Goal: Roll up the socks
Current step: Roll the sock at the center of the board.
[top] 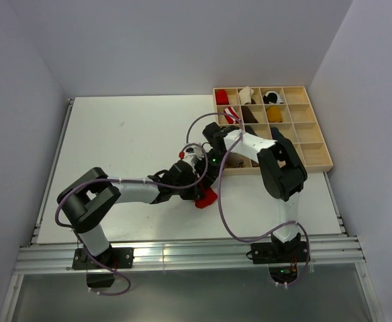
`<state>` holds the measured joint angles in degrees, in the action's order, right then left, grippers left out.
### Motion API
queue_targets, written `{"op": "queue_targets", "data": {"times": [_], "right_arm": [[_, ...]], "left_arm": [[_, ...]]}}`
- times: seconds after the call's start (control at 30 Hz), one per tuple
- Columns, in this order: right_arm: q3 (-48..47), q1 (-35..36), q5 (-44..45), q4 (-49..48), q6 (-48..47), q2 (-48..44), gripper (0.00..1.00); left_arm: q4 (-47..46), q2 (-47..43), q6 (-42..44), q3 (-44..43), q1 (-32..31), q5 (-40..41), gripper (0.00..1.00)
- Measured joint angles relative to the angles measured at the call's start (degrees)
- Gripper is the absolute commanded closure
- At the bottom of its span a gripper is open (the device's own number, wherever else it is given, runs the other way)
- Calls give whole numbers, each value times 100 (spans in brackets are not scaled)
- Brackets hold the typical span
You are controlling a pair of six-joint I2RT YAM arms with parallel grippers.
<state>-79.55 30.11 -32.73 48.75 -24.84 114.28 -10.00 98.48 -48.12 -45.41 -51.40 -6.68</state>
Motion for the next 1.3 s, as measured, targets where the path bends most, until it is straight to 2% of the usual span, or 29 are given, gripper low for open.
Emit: {"op": "queue_targets", "data": {"times": [0.37, 0.6, 0.9, 1.13, 1.3], "right_arm": [[291, -15, 627, -544, 295, -426, 49], [391, -76, 636, -1054, 433, -1128, 49], [649, -234, 597, -1351, 348, -1593, 48], [1174, -890, 382, -1425, -179, -2240, 47], [1735, -935, 256, -1464, -745, -2800, 46]], "left_arm": [[-400, 114, -284, 173, 146, -31, 100], [-387, 280, -304, 63, 372, -542, 100], [-319, 505, -153, -118, 680, -1246, 100], [308, 739, 11, -496, 1082, -1937, 100], [1062, 726, 216, -710, 1440, -2135, 100]]}}
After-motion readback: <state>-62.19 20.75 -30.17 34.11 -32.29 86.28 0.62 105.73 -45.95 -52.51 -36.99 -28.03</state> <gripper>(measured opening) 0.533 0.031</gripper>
